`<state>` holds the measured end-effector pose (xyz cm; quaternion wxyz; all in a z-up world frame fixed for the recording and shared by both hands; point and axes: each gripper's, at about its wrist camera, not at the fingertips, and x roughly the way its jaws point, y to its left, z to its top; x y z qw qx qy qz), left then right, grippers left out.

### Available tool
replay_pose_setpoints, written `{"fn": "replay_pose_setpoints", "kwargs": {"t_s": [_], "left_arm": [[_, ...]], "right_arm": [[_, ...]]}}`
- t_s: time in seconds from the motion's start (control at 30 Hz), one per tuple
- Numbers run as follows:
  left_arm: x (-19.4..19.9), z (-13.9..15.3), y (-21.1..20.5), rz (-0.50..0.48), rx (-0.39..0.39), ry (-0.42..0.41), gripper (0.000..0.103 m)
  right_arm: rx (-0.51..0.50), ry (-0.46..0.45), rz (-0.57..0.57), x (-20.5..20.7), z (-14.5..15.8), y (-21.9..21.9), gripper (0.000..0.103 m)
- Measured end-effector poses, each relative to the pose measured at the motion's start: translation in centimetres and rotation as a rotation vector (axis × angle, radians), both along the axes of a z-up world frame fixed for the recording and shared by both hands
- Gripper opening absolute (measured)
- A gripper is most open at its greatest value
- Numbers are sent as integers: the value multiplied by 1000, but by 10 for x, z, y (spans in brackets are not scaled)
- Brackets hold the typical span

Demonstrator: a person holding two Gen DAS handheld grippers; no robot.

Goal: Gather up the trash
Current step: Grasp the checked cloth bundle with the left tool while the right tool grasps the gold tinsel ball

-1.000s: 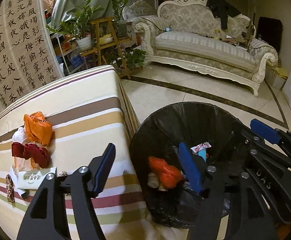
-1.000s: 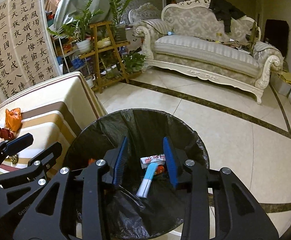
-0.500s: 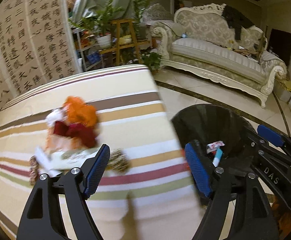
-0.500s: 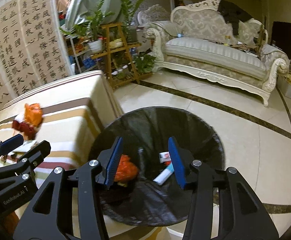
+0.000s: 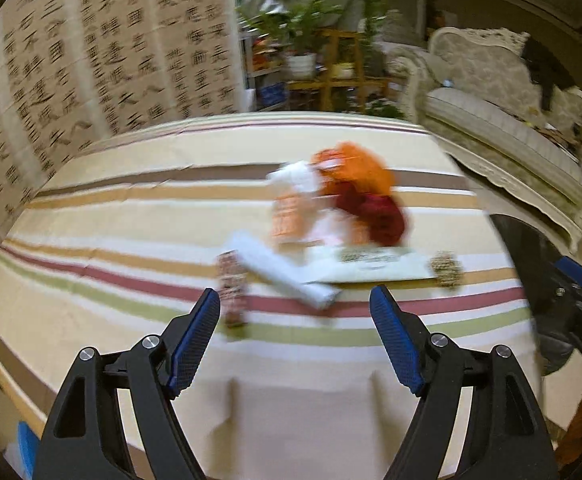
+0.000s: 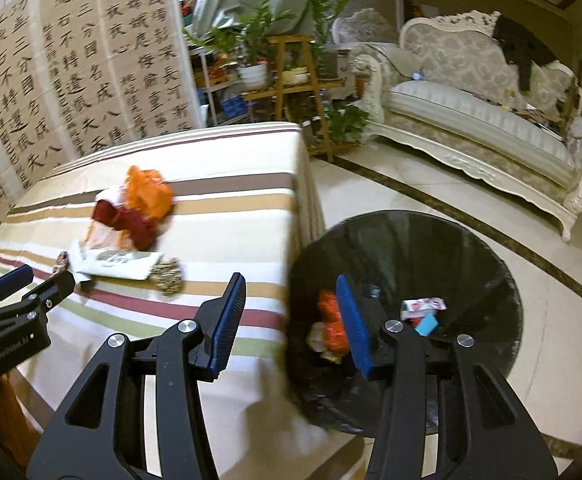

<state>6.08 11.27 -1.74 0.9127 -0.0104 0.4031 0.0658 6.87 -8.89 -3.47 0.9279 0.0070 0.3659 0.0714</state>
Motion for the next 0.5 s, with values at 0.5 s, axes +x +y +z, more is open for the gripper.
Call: {"fn": "replay_pose_setpoints", "kwargs": {"t_s": [0.5], "left_arm": [[15,-21,42,58,-30,95,48]], "right_arm": [[-25,26,88,6,-4,45,46]]}}
